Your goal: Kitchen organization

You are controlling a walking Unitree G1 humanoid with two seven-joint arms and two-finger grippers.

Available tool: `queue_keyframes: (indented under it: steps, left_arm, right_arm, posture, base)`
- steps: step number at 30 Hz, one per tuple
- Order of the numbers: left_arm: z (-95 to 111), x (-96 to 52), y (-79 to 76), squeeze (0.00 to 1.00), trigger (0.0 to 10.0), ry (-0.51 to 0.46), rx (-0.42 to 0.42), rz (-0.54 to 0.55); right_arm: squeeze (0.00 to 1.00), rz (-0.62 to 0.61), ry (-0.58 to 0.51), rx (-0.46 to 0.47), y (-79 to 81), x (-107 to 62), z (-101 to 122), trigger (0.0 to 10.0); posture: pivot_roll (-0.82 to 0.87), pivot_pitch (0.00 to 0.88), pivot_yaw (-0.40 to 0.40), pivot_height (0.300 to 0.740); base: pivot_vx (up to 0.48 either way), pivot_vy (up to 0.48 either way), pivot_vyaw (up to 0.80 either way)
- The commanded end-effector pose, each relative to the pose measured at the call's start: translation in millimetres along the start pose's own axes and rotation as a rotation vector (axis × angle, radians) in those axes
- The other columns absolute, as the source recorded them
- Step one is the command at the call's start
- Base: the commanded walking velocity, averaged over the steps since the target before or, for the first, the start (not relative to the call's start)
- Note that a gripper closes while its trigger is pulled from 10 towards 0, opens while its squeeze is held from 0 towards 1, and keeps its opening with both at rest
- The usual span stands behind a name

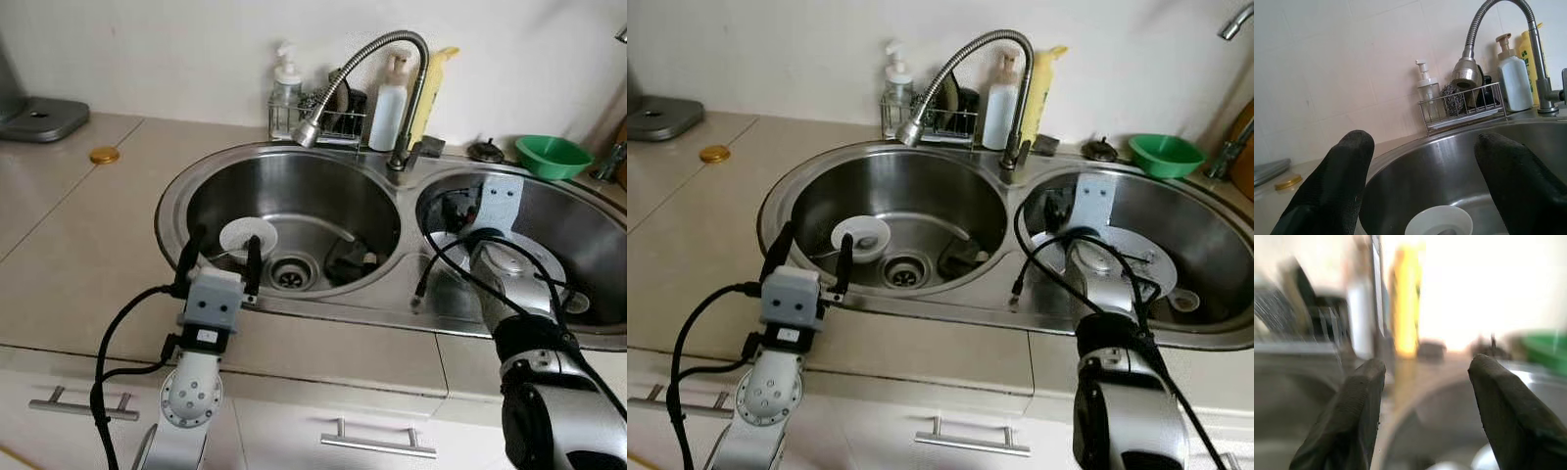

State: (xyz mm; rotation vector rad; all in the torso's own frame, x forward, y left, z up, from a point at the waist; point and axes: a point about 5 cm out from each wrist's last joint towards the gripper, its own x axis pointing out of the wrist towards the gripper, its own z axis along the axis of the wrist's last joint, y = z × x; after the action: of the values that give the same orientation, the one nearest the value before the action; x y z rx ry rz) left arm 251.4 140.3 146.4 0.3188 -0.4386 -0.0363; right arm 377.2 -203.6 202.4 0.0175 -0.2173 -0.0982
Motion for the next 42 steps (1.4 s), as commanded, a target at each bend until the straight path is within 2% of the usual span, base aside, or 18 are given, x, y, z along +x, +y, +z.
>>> queue_keyframes:
  steps: [1,4,6,12,15,20,21,29,32,42]
  left_arm:
    - [2,0.3,-2.5,0.0,10.0,-0.006,-0.005,-0.022]
    - [5,4.0,-1.6,0.0,10.0,-0.026,0.003,-0.023]
    - [9,6.9,3.4,0.0,10.0,-0.043,0.019,-0.001]
    - [10,-0.6,6.5,0.0,10.0,-0.028,0.019,0.028]
    - [9,-0.7,6.4,0.0,10.0,-0.02,0.013,0.036]
    - [11,2.9,3.2,0.0,10.0,-0.027,-0.009,0.016]
    - [12,6.3,1.4,0.0,10.0,-0.036,-0.013,0.004]
    - [15,14.2,-2.5,0.0,10.0,-0.057,-0.035,-0.011]
    - [17,14.3,-2.9,0.0,10.0,-0.064,-0.034,-0.015]
    - [32,18.5,4.0,0.0,10.0,-0.135,-0.013,0.009]
  right_arm:
    - [1.0,0.01,-0.071,-0.002,1.4,-3.1,9,10.0]
    - [1.0,0.025,-0.125,0.009,4.0,-10.2,12,10.0]
    - [1.0,0.07,-0.165,-0.001,13.4,-18.0,11,10.0]
    - [1.0,0.179,-0.296,-0.047,35.5,-35.7,29,10.0]
    - [1.0,0.177,-0.31,-0.042,37.4,-37.7,33,10.0]
    - [1.0,0.181,-0.341,-0.109,44.0,-46.5,35,10.0]
    - [0.0,0.184,-0.337,-0.136,44.0,-50.8,33,10.0]
    - [0.0,0.183,-0.311,-0.179,40.3,-71.2,25,10.0]
    - [0.0,0.186,-0.311,-0.188,41.6,-74.6,24,10.0]
    - [0.0,0.216,-0.324,-0.212,53.8,-77.0,25,10.0]
  posture:
    - [0.19,0.0,-0.052,0.74]
    - [0.22,0.0,-0.075,0.74]
    - [0.23,0.0,-0.093,0.74]
    - [0.17,0.0,-0.105,0.74]
    - [0.15,0.0,-0.098,0.74]
    - [0.1,0.0,-0.068,0.74]
    - [0.09,0.0,-0.065,0.74]
    - [0.06,0.0,-0.044,0.74]
    - [0.06,0.0,-0.044,0.74]
    - [0.08,0.0,-0.056,0.74]
  base:
    - [0.0,0.0,0.0]
    - [0.0,0.0,0.0]
    - [0.0,0.0,0.0]
    - [0.0,0.0,0.0]
    - [0.0,0.0,0.0]
    - [0.0,0.0,0.0]
    - [0.0,0.0,0.0]
    - [0.0,0.019,0.0]
    - [0.0,0.0,0.0]
    - [0.0,0.48,0.0]
